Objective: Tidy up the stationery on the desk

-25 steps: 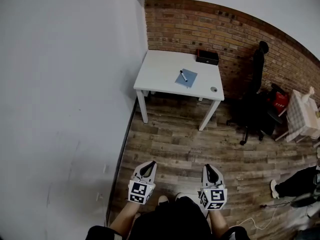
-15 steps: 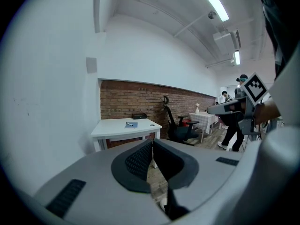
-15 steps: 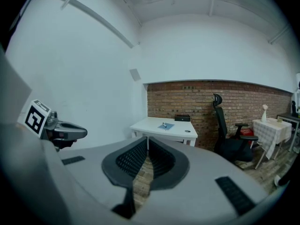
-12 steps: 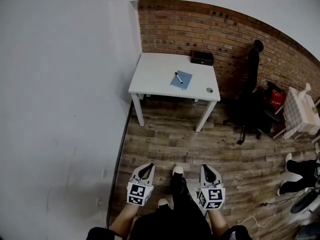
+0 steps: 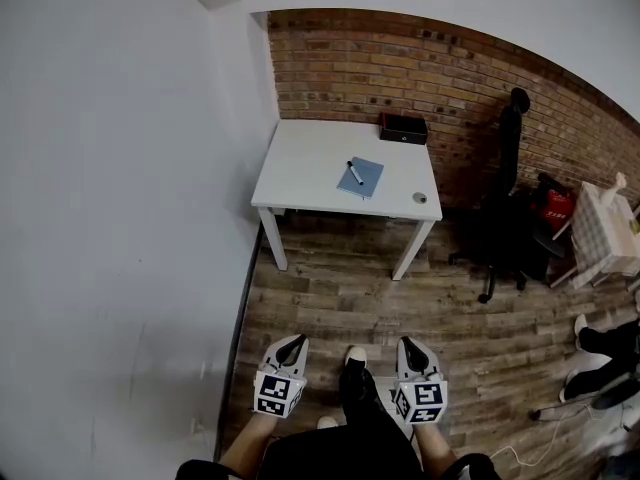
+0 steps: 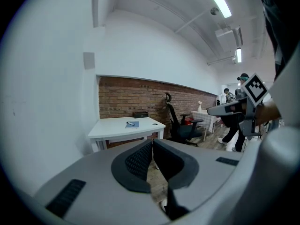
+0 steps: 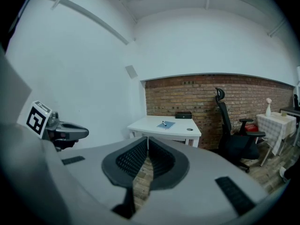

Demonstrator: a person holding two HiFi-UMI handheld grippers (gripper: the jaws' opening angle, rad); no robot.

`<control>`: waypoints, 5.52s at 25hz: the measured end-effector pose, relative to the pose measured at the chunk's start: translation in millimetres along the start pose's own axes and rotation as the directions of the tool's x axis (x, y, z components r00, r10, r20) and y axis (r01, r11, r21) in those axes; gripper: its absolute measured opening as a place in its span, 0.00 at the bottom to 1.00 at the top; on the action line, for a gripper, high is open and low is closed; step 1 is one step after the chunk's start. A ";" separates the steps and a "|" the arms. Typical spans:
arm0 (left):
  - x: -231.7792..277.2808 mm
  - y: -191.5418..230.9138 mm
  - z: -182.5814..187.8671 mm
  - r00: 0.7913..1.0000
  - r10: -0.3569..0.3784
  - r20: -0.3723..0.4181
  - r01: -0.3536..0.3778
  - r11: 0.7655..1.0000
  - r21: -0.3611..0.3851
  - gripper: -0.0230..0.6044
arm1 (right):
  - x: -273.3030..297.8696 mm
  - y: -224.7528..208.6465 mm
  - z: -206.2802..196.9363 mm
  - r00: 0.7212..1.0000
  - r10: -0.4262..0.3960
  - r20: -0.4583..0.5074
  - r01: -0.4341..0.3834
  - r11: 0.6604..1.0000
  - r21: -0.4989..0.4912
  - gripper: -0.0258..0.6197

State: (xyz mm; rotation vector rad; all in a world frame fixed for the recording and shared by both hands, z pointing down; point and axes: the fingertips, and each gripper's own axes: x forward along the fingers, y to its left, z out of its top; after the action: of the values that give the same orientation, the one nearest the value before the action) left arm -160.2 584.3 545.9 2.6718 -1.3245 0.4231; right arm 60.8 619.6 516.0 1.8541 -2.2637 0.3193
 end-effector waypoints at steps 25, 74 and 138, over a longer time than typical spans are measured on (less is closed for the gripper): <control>235.3 87.4 84.5 0.998 0.012 -0.059 -0.014 0.999 -0.036 0.07 | 239.8 -117.6 84.2 0.999 0.037 -0.033 -0.036 0.998 0.045 0.08; 446.0 219.4 133.7 0.994 -0.040 -0.103 0.038 0.999 -0.028 0.07 | 466.9 -174.2 119.1 0.993 0.057 -0.108 -0.049 0.996 0.076 0.08; 656.8 360.2 111.1 0.907 -0.288 -0.306 0.270 0.958 -0.102 0.07 | 759.4 -168.2 -3.2 0.744 0.029 -0.668 -0.126 0.987 -0.097 0.19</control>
State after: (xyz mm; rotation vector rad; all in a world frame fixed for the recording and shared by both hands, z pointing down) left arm -47.3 -158.9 637.4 2.5506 -0.8352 0.7282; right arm 78.0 -123.9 743.8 1.2807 -1.7963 0.6962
